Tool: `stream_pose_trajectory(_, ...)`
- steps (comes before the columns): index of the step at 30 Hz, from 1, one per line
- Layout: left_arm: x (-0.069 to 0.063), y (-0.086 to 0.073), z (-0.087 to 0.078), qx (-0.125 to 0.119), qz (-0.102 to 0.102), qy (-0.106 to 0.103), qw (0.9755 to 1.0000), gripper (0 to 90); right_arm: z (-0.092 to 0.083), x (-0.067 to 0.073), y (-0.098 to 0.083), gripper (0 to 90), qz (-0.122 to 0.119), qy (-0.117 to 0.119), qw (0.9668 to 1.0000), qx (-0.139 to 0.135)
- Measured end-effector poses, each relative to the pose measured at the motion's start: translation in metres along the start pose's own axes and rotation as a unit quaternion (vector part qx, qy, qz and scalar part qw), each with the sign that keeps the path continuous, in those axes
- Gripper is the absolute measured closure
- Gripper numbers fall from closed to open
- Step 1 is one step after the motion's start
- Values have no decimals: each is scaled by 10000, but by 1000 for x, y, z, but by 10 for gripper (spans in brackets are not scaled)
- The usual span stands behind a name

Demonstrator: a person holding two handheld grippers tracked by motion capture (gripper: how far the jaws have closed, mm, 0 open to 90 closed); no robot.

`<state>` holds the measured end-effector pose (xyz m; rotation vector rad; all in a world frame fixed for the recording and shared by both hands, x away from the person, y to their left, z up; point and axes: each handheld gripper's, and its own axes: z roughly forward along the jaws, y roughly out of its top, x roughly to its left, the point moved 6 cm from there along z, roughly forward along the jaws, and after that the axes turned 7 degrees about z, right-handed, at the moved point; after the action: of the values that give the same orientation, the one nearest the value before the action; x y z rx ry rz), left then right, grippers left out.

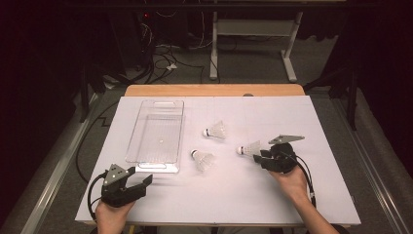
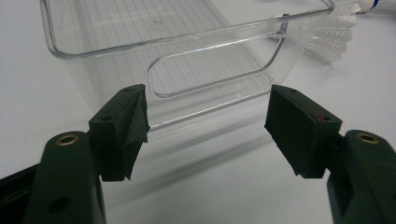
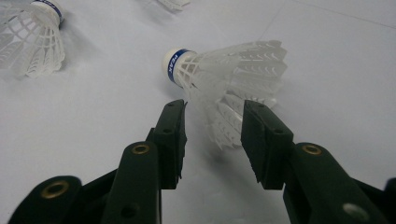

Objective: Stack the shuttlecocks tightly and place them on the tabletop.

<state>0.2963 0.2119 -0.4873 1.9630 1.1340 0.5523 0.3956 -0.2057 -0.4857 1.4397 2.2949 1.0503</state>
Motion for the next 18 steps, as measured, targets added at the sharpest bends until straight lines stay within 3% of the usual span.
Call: stream_pose_trajectory(18, 0, 0, 0, 8, 15, -13, 10000, 308, 6, 2, 3, 665, -32, 11, 10000, 29)
